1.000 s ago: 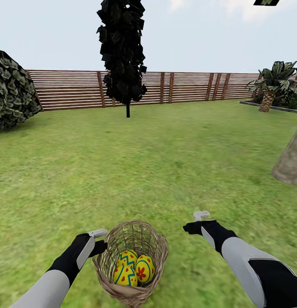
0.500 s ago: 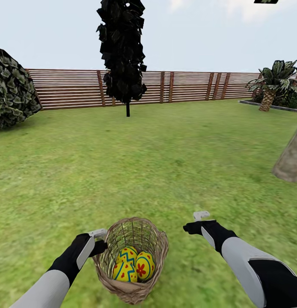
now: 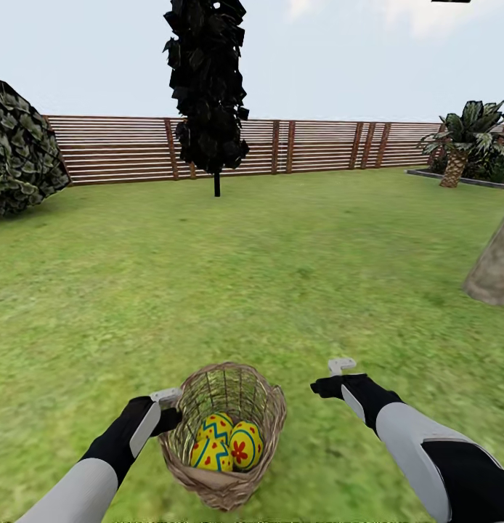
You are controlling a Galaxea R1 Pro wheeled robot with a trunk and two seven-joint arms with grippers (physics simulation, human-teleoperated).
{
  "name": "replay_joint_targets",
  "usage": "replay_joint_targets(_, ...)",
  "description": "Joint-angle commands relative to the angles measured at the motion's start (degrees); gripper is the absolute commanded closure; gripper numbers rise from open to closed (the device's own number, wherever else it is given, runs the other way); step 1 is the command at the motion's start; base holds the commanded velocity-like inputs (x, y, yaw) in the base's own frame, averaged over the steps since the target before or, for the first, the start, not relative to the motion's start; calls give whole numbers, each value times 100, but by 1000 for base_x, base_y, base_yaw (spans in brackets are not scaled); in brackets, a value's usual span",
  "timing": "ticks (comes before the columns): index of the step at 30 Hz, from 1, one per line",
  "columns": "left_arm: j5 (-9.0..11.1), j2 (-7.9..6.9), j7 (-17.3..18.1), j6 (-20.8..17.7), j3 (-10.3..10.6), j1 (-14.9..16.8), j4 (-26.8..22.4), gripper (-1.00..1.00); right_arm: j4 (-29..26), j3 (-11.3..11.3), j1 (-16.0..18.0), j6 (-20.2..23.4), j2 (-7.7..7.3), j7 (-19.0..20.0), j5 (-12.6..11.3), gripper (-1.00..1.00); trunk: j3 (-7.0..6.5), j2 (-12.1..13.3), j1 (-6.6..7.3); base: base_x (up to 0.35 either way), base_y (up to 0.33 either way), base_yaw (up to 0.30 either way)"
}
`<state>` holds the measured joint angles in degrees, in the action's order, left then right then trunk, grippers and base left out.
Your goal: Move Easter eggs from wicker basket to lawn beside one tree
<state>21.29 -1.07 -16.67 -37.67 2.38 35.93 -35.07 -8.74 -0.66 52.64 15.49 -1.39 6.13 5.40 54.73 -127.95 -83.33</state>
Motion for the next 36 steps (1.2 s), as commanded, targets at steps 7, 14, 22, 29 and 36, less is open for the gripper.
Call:
replay_joint_targets(7,59,-17,-47,-13,33,2,-39,-100,-14,-4,1,33,-2,29,58,-100,42,-84,-43,0,0,0)
replay_joint_targets(14,65,-9,-45,-11,34,2,-29,-100,-14,4,1,33,-2,29,58,-100,42,-84,-43,0,0,0)
replay_joint_targets(22,61,-7,-4,-17,34,2,-10,100,-14,5,1,33,-2,26,58,-100,42,-84,-43,0,0,0)
replay_joint_targets(29,68,-16,6,-4,36,2,-41,100,-14,5,1,33,-10,20,58,-100,42,-84,-43,0,0,0)
replay_joint_targets(36,75,-15,6,-4,34,2,-20,100,-14,3,1,26,-9,27,58,-100,-48,117,66,0,0,0)
